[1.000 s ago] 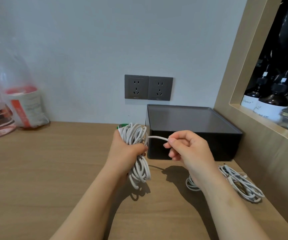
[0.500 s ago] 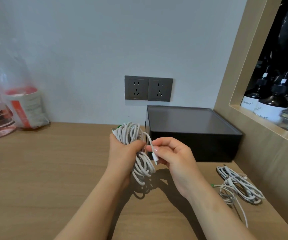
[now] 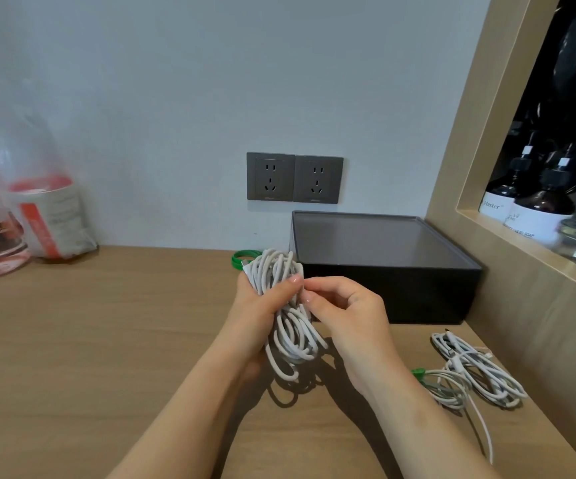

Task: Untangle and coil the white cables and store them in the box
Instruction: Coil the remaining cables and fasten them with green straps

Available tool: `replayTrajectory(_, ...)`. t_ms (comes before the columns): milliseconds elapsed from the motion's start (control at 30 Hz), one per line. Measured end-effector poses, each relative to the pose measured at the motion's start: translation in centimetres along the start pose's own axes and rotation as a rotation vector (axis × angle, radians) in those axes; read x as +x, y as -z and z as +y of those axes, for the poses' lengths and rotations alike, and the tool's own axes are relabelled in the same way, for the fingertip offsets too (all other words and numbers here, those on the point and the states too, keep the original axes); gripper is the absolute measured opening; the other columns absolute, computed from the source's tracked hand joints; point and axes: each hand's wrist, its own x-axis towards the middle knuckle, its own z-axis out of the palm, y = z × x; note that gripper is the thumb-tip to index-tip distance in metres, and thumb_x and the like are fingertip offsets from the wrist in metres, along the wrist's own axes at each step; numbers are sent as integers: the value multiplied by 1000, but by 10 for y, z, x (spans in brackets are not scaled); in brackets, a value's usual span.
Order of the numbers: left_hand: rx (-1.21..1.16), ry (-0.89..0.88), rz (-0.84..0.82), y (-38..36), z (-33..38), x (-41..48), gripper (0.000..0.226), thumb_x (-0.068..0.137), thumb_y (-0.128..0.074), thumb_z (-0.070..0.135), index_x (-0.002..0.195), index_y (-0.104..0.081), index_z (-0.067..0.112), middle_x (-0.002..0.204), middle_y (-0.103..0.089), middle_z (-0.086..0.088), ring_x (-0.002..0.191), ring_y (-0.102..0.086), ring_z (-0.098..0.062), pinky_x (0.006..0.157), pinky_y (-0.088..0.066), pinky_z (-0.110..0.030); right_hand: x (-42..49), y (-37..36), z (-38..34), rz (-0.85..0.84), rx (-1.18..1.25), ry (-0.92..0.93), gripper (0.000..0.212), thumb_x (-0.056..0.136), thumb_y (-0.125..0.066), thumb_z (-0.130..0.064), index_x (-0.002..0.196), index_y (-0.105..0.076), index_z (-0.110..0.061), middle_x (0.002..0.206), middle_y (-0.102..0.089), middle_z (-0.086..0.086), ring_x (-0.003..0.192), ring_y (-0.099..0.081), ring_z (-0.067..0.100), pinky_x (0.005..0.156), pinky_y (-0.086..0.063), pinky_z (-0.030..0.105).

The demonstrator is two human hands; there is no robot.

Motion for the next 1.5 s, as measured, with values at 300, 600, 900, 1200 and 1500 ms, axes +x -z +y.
replayTrajectory(300, -1, -99, 110, 1, -7, 5, 32, 81, -68, 6, 110, -55, 1, 79, -63, -11, 70, -67, -25, 63, -55, -36, -2, -10, 4, -3, -107, 30, 19, 87, -63, -20, 79, -64, -38, 101, -55, -9, 89, -58, 3, 76, -50, 14)
replayTrajectory(600, -2, -114, 260, 9, -4, 9, 32, 80, -58, -9, 109, -54, 2, 75, -59, -10, 57, -63, -16, 52, -52, -28, -12, -30, 8, -245, -43, -85, 20, 100, -37, -30, 111, -47, -44, 102, -58, -24, 96, -56, -10, 79, -46, 8)
replayTrajectory(900, 27, -117, 432, 72, 15, 14, 41, 81, -52, -14, 118, -47, 3, 73, -53, -14, 48, -57, -19, 46, -50, -29, 26, -66, 16, -166, -347, -113, 39, 102, -32, -21, 140, -40, -22, 140, -46, -3, 128, -41, 11, 105, -32, 25)
replayTrajectory(1200, 172, -136, 352, 101, 12, 71, 40, 78, -54, -12, 115, -47, 1, 77, -54, -18, 51, -61, -25, 50, -51, -33, 121, -115, 77, -37, -789, -20, 60, 90, -41, 4, 144, -29, -17, 148, -30, 3, 134, -30, 23, 111, -29, 38)
replayTrajectory(1500, 159, -116, 248, 104, 19, 75, 23, 82, -52, -15, 89, -50, 7, 66, -47, -16, 43, -56, -21, 45, -49, -29, 116, -119, 73, 26, -711, 123, 25, 95, -49, -23, 115, -61, -16, 113, -58, 0, 108, -48, 16, 90, -40, 25)
